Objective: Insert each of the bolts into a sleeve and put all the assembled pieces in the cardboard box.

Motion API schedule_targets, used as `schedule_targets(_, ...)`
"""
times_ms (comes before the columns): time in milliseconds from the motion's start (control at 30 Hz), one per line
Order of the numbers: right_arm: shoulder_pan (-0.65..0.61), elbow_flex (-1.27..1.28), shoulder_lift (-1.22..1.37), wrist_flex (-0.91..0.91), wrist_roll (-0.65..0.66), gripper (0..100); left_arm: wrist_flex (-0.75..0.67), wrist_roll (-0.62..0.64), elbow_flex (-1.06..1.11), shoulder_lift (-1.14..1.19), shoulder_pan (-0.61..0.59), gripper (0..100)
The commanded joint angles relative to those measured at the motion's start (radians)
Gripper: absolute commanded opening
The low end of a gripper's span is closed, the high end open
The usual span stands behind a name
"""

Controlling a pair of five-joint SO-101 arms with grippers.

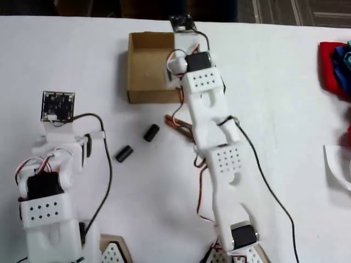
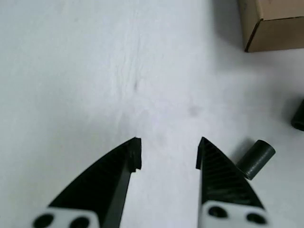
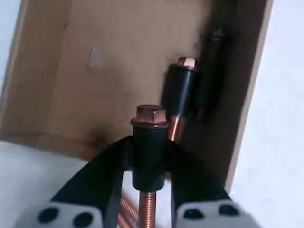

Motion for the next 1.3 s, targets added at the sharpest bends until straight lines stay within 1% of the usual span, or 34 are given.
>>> schedule_targets(0,-0.005,-0.221,0.048,-0.027,0.011,2.1,-0.012,-0.005,-0.004,-0.017,-0.006,21)
schedule_targets(100,-0.007,-0.226,0.051,-0.071,0.011,2.0,-0.011,-0.005,-0.004,-0.017,-0.006,21)
schedule_targets(367,-0.010,-0.227,0.016,-0.090,0.006,2.0,-0.005,-0.005,0.010,-0.017,-0.006,21)
schedule_targets(433,-0.010,-0.226,0.021,-0.128,0.006,2.0,-0.006,-0.002,0.021,-0.017,-0.006,21)
schedule_targets(600,-0.021,-0.226,0.099,-0.226,0.006,2.0,0.002,0.000,0.028,-0.017,-0.006,21)
schedule_targets(933,-0.035,-0.226,0.236,-0.328,0.006,2.0,0.003,0.000,0.028,-0.017,-0.006,21)
schedule_targets(1200,-0.028,-0.226,0.282,-0.329,0.009,2.2,0.003,0.000,0.028,-0.017,-0.006,21)
schedule_targets(1267,-0.028,-0.226,0.282,-0.329,0.009,4.0,0.003,0.000,0.028,-0.017,-0.006,21)
